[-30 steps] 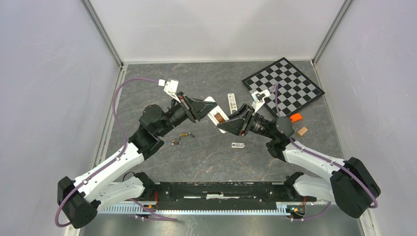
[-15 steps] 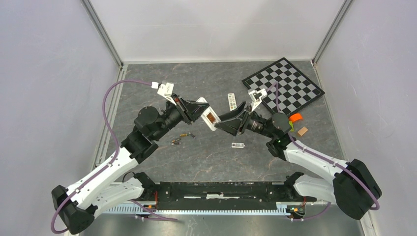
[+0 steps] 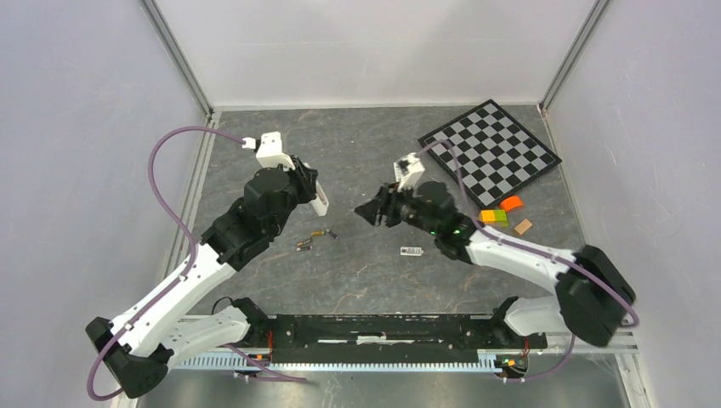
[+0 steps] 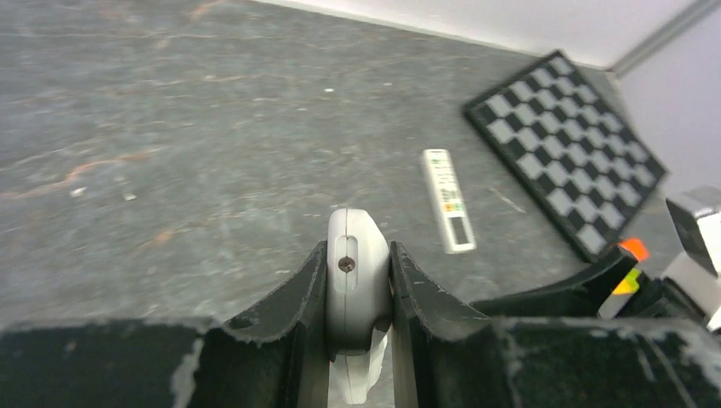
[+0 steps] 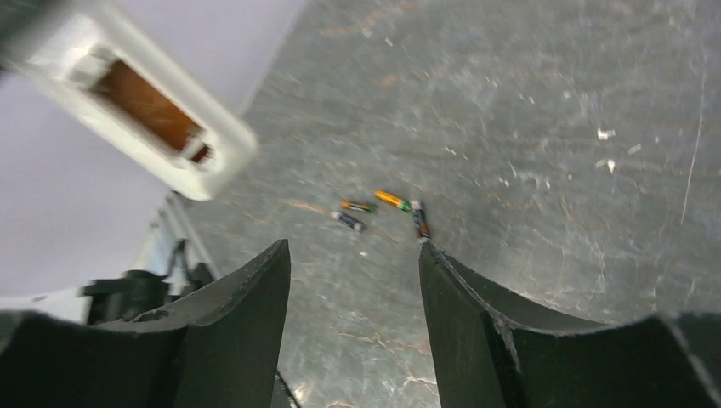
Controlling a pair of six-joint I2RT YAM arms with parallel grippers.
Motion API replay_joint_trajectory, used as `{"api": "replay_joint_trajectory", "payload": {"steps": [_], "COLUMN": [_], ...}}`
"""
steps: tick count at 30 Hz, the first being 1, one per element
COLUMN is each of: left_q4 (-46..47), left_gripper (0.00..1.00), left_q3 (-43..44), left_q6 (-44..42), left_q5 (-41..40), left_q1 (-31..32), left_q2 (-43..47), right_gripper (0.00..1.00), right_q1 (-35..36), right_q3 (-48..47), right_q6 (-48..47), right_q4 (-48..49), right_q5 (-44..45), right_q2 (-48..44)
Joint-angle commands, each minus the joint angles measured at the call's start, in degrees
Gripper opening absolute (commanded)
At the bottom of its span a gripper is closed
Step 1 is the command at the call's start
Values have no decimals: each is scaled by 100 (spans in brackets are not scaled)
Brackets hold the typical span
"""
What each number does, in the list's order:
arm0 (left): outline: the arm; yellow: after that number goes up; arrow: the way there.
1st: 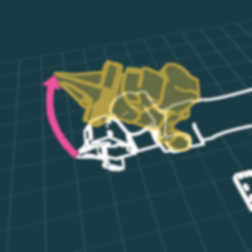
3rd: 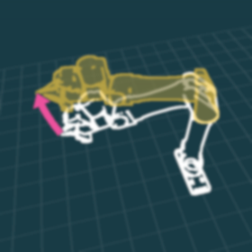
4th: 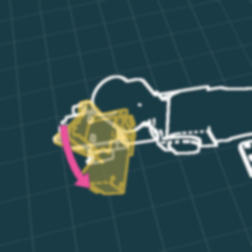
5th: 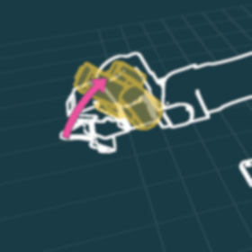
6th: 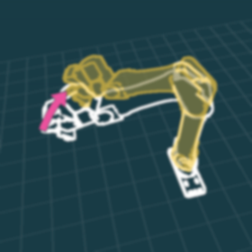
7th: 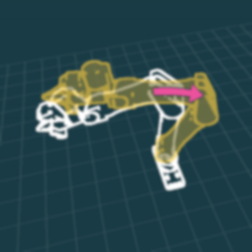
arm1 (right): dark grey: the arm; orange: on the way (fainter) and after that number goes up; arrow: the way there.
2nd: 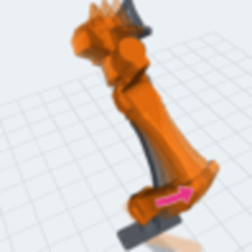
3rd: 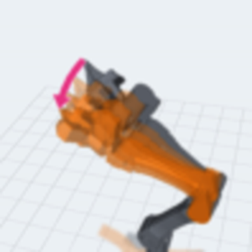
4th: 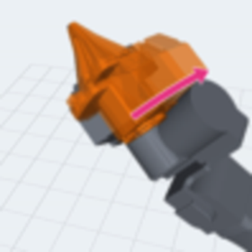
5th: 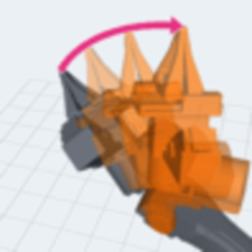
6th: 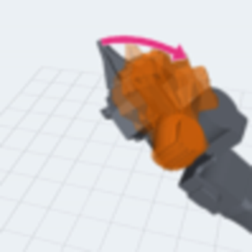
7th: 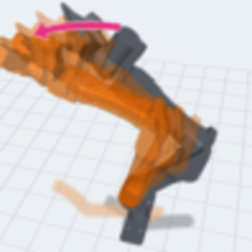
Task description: Load the batteries into the remote control
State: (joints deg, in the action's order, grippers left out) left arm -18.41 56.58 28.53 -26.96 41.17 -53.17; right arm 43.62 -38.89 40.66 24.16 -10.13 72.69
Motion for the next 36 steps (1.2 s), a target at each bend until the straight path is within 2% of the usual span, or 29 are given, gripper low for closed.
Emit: {"api": "replay_joint_trajectory", "payload": {"steps": [1,8,15,22,26,32,36], "left_q4": [-656,-890,-926,-936,-936,-936,-936], "left_gripper": [2,2,2,2,2,2,2], "left_q3": [293,284,282,293,301,301,301], "left_q6": [-261,-272,-304,-297,-313,-332,-331], "left_q5": [-1209,-1305,-1127,-978,-973,-955,-934], "left_q1": [-38,-56,-64,-65,-69,-65,-65], "left_q2": [63,423,725,856,878,907,900], "right_gripper": [61,59,54,50,45,30,31], "right_q1": [731,1386,1709,1721,1724,1687,1654], "right_q3": [-982,-2724,-3862,-4728,-5076,-5180,-5181], "right_q6": [-1008,-2279,-2784,-2699,-2666,-2493,-2495], "right_q4": [-1210,-2153,-2955,-3734,-4093,-4461,-4543], "right_q5": [1604,2165,2725,2789,2805,2740,2547], "right_q2": [949,2883,4068,4763,5024,5174,5225]}}
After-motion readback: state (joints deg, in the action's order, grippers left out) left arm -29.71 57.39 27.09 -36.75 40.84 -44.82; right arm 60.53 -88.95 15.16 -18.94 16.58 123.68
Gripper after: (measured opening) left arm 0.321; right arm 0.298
